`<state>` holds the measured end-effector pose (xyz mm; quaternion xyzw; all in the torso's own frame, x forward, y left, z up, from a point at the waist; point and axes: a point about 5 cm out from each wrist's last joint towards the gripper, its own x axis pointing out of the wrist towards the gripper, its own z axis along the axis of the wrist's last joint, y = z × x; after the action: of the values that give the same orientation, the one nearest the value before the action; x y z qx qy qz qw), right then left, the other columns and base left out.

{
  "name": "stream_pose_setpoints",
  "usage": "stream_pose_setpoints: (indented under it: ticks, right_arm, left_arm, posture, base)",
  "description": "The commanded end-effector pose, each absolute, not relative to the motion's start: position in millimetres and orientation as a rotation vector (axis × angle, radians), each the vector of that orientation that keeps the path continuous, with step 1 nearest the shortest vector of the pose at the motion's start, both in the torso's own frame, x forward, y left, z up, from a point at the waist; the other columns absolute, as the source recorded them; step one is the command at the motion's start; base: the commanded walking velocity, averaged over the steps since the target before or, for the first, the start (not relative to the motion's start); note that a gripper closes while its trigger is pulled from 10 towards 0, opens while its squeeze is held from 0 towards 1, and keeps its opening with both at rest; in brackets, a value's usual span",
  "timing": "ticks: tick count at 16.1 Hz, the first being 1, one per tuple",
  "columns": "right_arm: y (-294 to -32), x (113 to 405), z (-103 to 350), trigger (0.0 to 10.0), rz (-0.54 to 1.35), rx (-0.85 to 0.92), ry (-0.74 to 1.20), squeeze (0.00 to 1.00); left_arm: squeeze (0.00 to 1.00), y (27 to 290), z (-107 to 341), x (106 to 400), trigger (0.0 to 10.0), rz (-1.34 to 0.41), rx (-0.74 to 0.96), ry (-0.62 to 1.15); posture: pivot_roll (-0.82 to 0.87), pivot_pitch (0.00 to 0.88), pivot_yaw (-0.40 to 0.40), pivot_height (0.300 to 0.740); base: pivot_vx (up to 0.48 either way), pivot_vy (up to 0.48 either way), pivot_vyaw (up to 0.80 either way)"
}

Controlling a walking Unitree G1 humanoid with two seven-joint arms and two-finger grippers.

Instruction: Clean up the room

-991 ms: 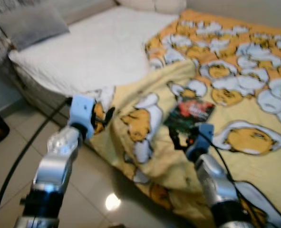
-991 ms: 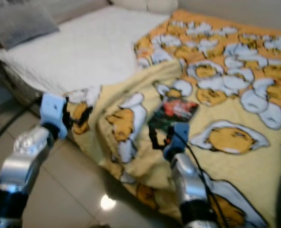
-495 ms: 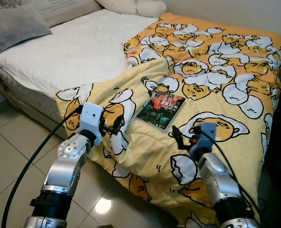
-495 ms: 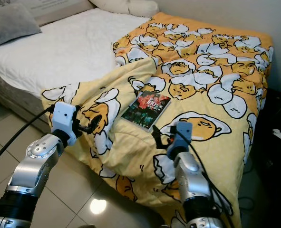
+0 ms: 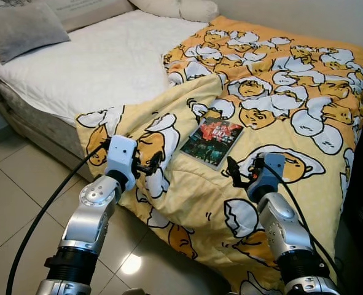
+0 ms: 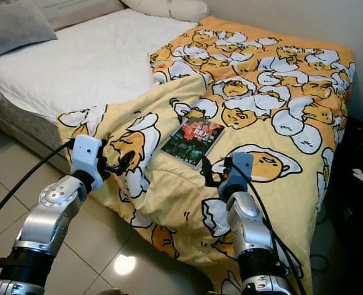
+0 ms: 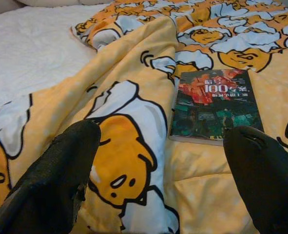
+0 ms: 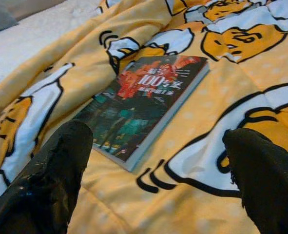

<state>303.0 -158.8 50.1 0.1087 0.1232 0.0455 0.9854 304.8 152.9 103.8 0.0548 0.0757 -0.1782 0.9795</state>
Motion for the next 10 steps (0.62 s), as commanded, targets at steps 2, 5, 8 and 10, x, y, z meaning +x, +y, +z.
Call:
stream_pose_setpoints:
  ticks: [2, 5, 8, 10]
  right_arm:
    - [-159.9, 302.1, 53.3, 10.0, 0.092, 0.196, 0.235, 0.0]
    - [-160.7, 302.2, 53.7, 10.0, 0.093, 0.196, 0.237, 0.0]
    - [-159.8, 302.0, 53.0, 10.0, 0.098, 0.186, 0.244, 0.0]
    - [-160.1, 302.0, 53.1, 10.0, 0.096, 0.169, 0.245, 0.0]
  left_arm:
    - [0.76, 149.8, 106.5, 304.5, 10.0, -0.368, 0.115, 0.132]
    - [0.76, 147.9, 105.8, 303.7, 10.0, -0.377, 0.112, 0.129]
    - [0.76, 147.7, 105.6, 303.1, 10.0, -0.386, 0.119, 0.13]
    - [0.76, 147.3, 105.6, 302.9, 10.0, -0.388, 0.12, 0.129]
  posture:
    - [-0.01, 0.0, 0.006, 0.74]
    - [-0.01, 0.0, 0.003, 0.74]
    - [-0.01, 0.0, 0.001, 0.74]
    - [-0.01, 0.0, -0.001, 0.74]
  base:
    - [0.274, 0.0, 0.0]
    - [0.286, 0.0, 0.27]
    - [0.315, 0.0, 0.8]
    - [0.319, 0.0, 0.4]
